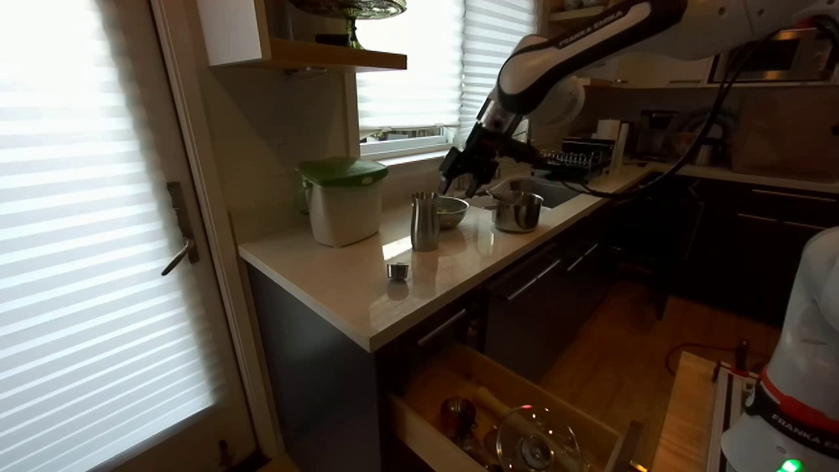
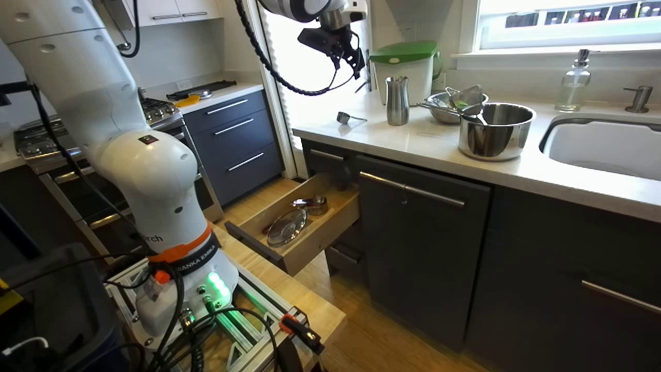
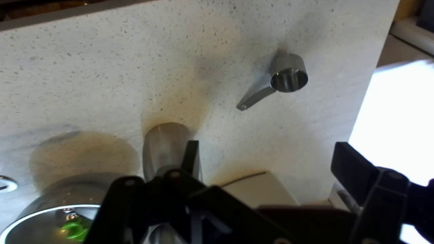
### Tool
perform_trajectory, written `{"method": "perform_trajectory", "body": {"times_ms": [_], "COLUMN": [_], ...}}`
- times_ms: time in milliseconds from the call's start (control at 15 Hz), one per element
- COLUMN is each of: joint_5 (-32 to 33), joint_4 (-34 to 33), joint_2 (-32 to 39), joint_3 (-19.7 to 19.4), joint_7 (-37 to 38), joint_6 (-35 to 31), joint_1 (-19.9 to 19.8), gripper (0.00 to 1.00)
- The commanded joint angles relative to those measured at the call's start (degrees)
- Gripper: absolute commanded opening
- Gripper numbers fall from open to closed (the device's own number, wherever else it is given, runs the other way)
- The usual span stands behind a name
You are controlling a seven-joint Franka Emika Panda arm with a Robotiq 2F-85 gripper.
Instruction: Pick up the metal measuring spoon and put it in the pot
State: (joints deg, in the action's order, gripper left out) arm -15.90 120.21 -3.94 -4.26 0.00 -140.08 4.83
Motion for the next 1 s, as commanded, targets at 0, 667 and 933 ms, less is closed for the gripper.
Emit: {"method": "perform_trajectory", "body": {"times_ms": [0, 667, 933], "joint_5": [11.02, 14.09, 19.25], "joint_4": [-10.47, -17.86, -21.69], "joint_2": [11.9, 20.44, 23.32], "joint_3": [4.73, 8.55, 8.99], "joint_7": [6.07, -2.45, -9.06], "joint_6": [4.77, 12.31, 19.12], "joint_1": [0.08, 0.45, 1.29], "gripper": [1.0, 1.0, 1.0]}}
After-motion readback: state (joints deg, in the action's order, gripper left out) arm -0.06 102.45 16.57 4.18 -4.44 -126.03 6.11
